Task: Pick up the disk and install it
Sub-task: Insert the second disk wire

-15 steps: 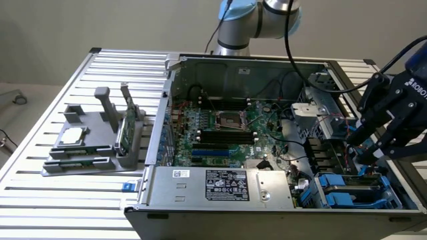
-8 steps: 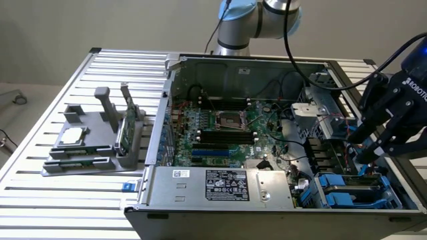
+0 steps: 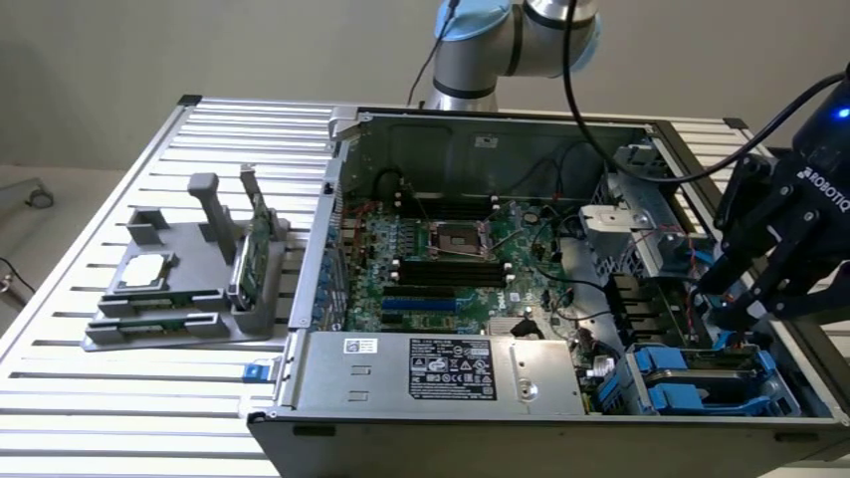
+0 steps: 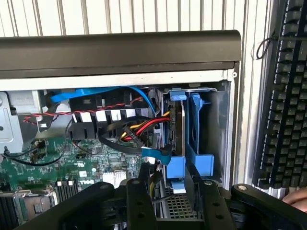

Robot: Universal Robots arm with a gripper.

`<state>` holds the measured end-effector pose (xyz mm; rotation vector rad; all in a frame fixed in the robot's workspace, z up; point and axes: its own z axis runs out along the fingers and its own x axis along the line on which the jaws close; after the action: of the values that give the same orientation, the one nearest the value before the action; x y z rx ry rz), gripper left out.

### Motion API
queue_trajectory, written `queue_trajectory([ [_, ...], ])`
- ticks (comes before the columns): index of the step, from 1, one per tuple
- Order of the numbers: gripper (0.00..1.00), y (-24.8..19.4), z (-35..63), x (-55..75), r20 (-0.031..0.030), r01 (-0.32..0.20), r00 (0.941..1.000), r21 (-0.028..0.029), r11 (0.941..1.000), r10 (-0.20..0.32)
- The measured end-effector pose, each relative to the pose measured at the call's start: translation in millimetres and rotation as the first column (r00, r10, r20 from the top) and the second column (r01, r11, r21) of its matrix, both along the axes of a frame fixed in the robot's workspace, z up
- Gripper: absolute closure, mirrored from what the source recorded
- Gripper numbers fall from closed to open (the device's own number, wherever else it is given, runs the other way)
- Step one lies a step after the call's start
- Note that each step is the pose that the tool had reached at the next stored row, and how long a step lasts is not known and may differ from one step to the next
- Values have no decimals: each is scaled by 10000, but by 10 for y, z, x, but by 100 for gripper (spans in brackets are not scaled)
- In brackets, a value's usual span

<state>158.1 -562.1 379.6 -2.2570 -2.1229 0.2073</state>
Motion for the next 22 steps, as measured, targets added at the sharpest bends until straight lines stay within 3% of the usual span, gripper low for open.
queue_trajectory([
  [4,58,1,-41,-7,85,1,10000,-122,9999,1],
  [15,58,22,-132,-20,227,4,9997,-352,9994,4],
  [17,60,27,-142,-20,240,4,9997,-395,9992,5],
  [19,73,32,-151,-20,251,4,9997,-437,9990,7],
  [22,79,38,-162,-21,262,5,9997,-496,9988,8],
])
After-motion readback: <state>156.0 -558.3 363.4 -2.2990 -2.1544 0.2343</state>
